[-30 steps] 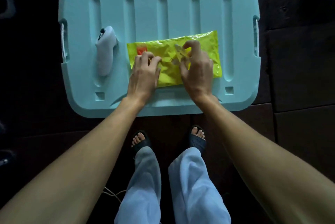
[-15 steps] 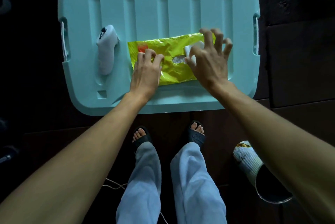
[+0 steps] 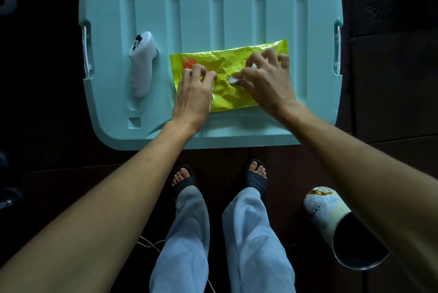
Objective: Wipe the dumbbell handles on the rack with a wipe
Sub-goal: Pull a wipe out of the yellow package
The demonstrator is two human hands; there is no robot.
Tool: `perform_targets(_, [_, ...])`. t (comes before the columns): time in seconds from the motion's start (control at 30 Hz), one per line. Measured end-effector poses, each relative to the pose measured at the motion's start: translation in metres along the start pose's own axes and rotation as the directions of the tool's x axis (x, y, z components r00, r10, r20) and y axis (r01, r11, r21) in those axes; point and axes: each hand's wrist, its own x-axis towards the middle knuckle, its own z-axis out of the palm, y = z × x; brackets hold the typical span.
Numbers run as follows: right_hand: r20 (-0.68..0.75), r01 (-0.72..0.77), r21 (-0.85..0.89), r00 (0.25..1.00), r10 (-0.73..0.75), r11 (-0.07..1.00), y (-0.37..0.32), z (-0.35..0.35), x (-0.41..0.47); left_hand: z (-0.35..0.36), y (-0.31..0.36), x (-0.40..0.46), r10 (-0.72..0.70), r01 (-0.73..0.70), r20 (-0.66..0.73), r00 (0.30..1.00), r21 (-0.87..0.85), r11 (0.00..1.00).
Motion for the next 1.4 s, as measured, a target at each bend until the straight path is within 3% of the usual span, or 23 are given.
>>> perform_targets(0.3, [-0.161,-0.11,0.225,0.976,0.148,0.968,0.0,-0.005,-0.005,-0.011,0.007,-0.002,-0.015,0.012,-0.033,0.999,-0.096,0.995])
perform_targets(0.53, [-0.219,-0.083,0.256,0.965,0.141,0.963,-0.007,-0.015,-0.013,-0.025,0.027,0.002,0.102,-0.124,-0.163,0.981,-0.13,0.984])
perform_targets(0.83, [-0.23,-0.076,0.339,0.96,0.161,0.938,-0.009,-0.025,-0.022,-0.03,0.032,0.005,0.037,-0.083,-0.237,0.971,-0.185,0.979])
perform_targets(0.93, [-0.193,-0.158,0.447,0.944,0.268,0.88,-0.007,-0.025,-0.027,-0.036,0.019,0.002,-0.01,-0.046,-0.271,0.963,-0.2,0.979])
perform_targets(1.03, [-0.14,-0.164,0.542,0.95,0.28,0.824,-0.005,-0.021,-0.031,-0.043,0.003,0.0,-0.048,-0.004,-0.289,0.956,-0.176,0.984])
perform_targets(1.17, [-0.101,-0.15,0.578,0.962,0.253,0.802,-0.011,-0.017,-0.033,-0.036,-0.007,-0.015,0.017,-0.034,-0.239,0.971,-0.069,0.997])
perform_targets(1.27, [-0.104,-0.132,0.587,0.966,0.236,0.799,-0.018,-0.016,-0.035,-0.022,-0.01,-0.031,-0.027,0.029,-0.139,0.99,0.016,0.999])
perform_targets(1.4, [-0.145,-0.103,0.614,0.96,0.24,0.783,-0.024,-0.013,-0.036,-0.02,-0.008,-0.032,0.022,-0.027,-0.12,0.992,-0.042,0.999])
